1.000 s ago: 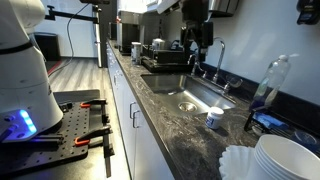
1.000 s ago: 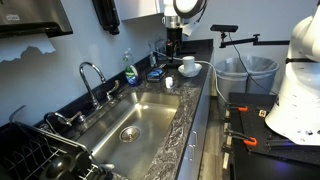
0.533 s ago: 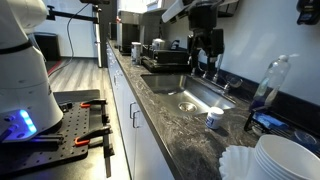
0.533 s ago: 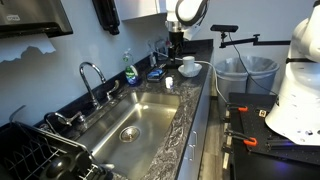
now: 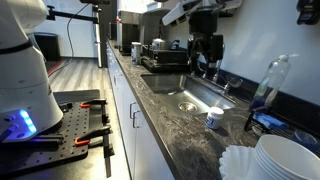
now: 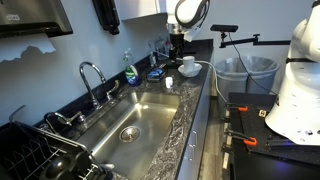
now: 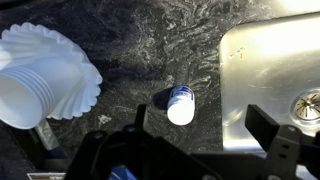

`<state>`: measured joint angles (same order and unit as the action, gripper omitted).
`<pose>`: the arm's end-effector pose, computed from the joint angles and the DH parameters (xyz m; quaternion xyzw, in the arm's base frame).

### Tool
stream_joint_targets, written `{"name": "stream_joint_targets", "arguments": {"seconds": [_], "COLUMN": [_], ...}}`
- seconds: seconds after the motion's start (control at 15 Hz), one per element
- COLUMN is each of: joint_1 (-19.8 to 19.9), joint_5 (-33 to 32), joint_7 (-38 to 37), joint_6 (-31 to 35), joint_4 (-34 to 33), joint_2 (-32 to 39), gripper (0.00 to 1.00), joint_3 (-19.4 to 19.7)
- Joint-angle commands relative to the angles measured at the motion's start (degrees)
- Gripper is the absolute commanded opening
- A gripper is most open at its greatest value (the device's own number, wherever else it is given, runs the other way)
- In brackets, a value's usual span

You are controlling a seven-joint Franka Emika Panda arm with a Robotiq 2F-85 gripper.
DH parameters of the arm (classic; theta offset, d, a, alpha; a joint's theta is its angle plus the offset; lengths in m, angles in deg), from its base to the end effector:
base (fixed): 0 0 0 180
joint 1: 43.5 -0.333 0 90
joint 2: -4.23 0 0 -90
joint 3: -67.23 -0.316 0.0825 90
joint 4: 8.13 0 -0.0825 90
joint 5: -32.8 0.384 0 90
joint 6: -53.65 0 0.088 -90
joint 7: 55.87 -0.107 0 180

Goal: Pick up the bottle cap and put it on the counter

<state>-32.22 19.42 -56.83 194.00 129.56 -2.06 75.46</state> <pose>0.4652 -0.1651 0.3715 0.9898 -0.0939 0.0648 0.0848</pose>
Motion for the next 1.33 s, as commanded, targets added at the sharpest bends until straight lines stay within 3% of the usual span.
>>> {"name": "stream_joint_targets", "arguments": {"seconds": [0.0, 0.2, 0.47, 0.67, 0.93, 1.0, 1.07, 1.27], "joint_1": [-0.1, 1.2, 4.6, 6.8, 7.3, 7.1, 8.0, 7.9], "joint_5": [9.8, 20.1, 25.2, 24.3, 22.1, 22.5, 22.3, 22.3], "joint_7": [11.1, 23.0, 29.5, 30.5, 24.4, 19.8, 24.3, 20.9], "joint_6": [-2.8, -6.0, -7.8, -6.1, 3.6, 3.8, 2.8, 3.3], "joint_4": [-4.8, -9.2, -16.4, -20.3, -22.9, -23.1, -21.3, -22.5], "joint_2": [5.5, 9.8, 16.3, 20.0, 23.3, 23.1, 22.2, 22.9], "gripper": [1.00, 1.00, 1.00, 1.00, 1.00, 1.00, 1.00, 1.00], "joint_3": [3.2, 5.0, 5.5, 5.0, 5.1, 5.4, 4.4, 4.5]}}
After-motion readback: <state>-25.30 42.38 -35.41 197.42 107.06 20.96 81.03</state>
